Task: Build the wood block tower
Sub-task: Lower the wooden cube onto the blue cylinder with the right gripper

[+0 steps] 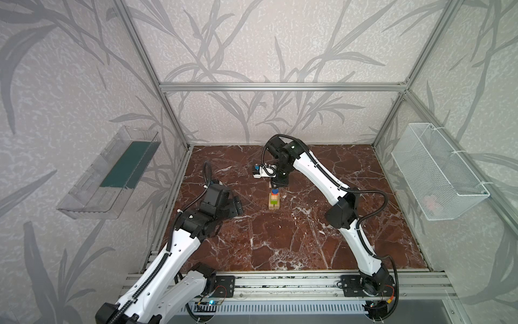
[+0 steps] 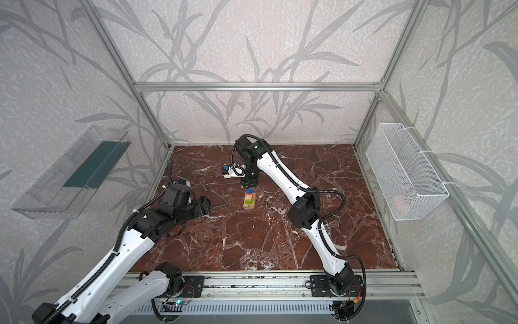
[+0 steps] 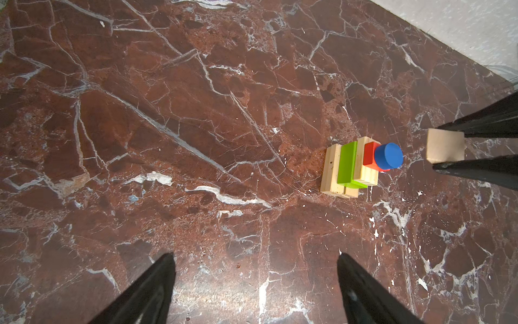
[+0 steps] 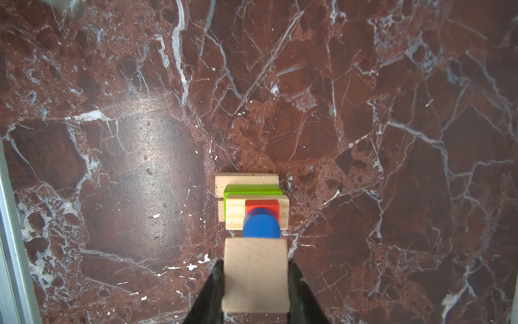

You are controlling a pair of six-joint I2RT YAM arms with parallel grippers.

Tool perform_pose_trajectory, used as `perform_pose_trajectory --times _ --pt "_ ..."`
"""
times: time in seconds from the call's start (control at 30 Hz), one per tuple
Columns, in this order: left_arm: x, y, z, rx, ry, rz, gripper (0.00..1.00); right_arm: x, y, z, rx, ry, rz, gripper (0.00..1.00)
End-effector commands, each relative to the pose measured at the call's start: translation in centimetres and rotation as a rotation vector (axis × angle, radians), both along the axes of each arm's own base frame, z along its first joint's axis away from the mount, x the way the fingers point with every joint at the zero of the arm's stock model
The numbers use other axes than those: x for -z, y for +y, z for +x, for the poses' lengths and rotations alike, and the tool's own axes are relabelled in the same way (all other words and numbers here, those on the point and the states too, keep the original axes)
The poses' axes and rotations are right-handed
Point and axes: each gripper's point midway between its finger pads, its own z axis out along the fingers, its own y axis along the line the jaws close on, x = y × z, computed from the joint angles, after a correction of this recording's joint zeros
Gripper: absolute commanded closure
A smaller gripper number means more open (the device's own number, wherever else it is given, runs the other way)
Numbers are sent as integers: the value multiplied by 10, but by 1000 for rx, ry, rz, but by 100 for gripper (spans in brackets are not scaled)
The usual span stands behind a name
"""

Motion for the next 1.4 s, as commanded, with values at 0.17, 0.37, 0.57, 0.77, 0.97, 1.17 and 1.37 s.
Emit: perform_pose_trajectory --times 0.17,0.37,0.57,0.77,0.97,1.17,1.37 --pt "10 6 -5 -25 21 5 12 15 -14 -12 -84 39 -91 86" --pt "12 5 -5 -28 25 1 12 23 -14 -9 -74 38 -110 86" --pt "14 5 -5 -27 28 -2 12 32 -14 -5 -69 39 -125 85" --pt "16 5 -4 -30 33 -3 12 37 -11 -3 -66 41 -127 84" --pt "16 6 -5 -31 32 1 12 38 -9 -3 -71 38 -125 83" --pt "17 6 -5 -33 34 3 12 40 -6 -4 -80 41 -120 82" --pt "18 7 -6 -33 38 4 12 41 -5 -3 -83 35 -120 81"
